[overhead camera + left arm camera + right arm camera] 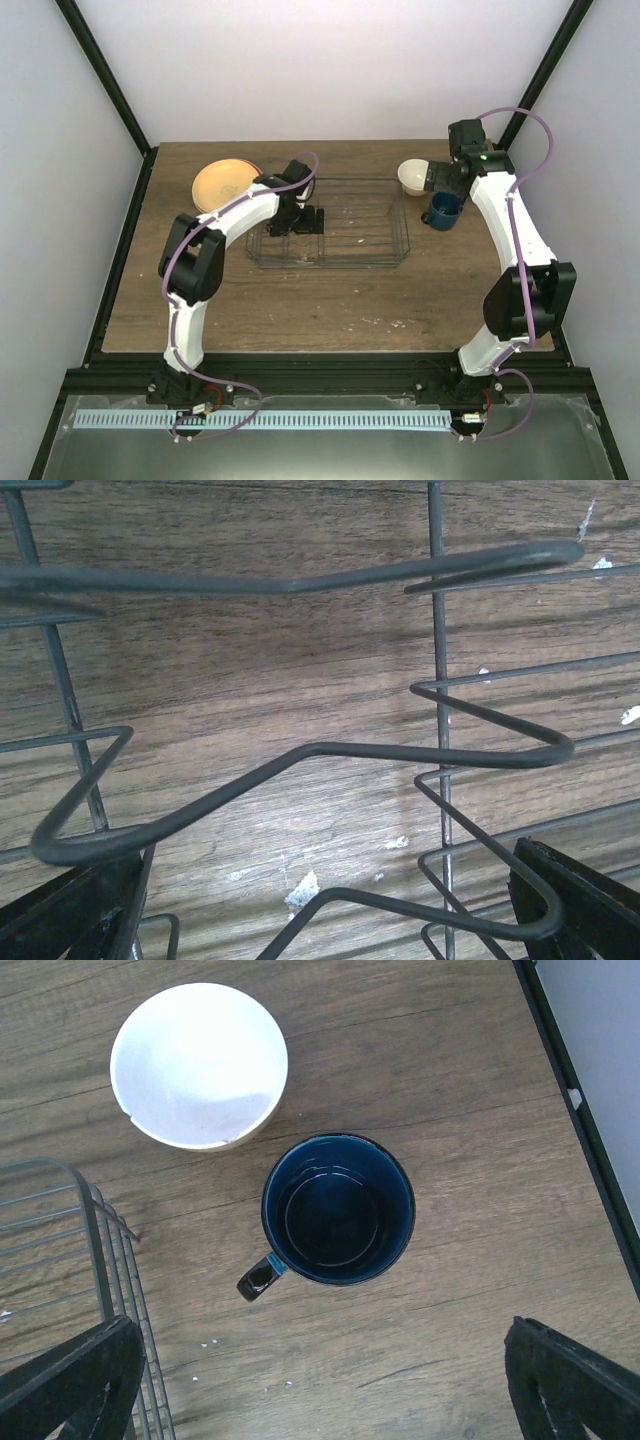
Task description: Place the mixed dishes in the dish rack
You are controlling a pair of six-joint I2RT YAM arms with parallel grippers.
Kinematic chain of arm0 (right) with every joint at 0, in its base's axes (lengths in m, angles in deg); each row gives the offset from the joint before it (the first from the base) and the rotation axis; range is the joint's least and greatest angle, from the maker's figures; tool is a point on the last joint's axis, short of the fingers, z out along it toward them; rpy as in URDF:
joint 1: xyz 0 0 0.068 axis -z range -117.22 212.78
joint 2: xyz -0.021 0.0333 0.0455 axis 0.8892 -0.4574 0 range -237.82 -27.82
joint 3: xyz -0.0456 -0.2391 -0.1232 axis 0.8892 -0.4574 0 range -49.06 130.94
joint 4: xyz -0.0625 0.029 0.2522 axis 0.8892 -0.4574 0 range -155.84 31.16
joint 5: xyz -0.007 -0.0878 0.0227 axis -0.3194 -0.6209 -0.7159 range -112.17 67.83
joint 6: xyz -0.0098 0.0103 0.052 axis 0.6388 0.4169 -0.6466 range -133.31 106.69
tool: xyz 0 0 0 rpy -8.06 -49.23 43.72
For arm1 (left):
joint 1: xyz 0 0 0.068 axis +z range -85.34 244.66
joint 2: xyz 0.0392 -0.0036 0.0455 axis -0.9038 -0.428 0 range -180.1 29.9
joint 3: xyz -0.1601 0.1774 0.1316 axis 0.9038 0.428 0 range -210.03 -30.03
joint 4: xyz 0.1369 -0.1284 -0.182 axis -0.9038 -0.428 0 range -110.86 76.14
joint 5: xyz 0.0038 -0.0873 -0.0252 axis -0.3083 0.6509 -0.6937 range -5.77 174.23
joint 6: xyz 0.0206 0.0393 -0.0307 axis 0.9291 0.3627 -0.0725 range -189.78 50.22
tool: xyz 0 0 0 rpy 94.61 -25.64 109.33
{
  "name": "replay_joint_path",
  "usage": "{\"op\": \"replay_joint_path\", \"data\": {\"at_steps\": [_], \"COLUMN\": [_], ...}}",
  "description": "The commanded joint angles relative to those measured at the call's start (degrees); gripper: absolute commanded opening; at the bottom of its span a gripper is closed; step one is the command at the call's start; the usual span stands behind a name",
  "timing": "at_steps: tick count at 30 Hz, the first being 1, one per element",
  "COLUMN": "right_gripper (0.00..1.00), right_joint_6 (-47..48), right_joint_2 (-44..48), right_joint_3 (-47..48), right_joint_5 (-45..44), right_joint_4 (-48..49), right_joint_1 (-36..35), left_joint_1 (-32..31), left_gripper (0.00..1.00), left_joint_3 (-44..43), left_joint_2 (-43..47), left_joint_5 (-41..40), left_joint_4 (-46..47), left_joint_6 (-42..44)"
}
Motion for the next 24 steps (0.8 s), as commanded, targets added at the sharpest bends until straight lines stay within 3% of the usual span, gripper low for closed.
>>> {"op": "replay_joint_path", "data": {"at_steps": [1, 24], "right_gripper": [1.0, 1.0], "right_joint_6": [1.36, 3.03], "right_joint_2": [0.34, -6.35], "right_joint_3": [-0.12, 5.57], "right_joint_5": [1.23, 6.55], "right_joint_4": [0.87, 2.06], "right_joint_1": [-0.54, -0.54], "left_joint_1": [-1.55, -8.41], "left_gripper": [1.0, 1.0], "left_joint_3": [5.42, 16.94], "left_joint_2": [0.67, 11.93], "left_joint_5": [-2.33, -3.14], "left_joint_4": [-3.59, -8.72], "left_joint_6": [-0.66, -8.15]}}
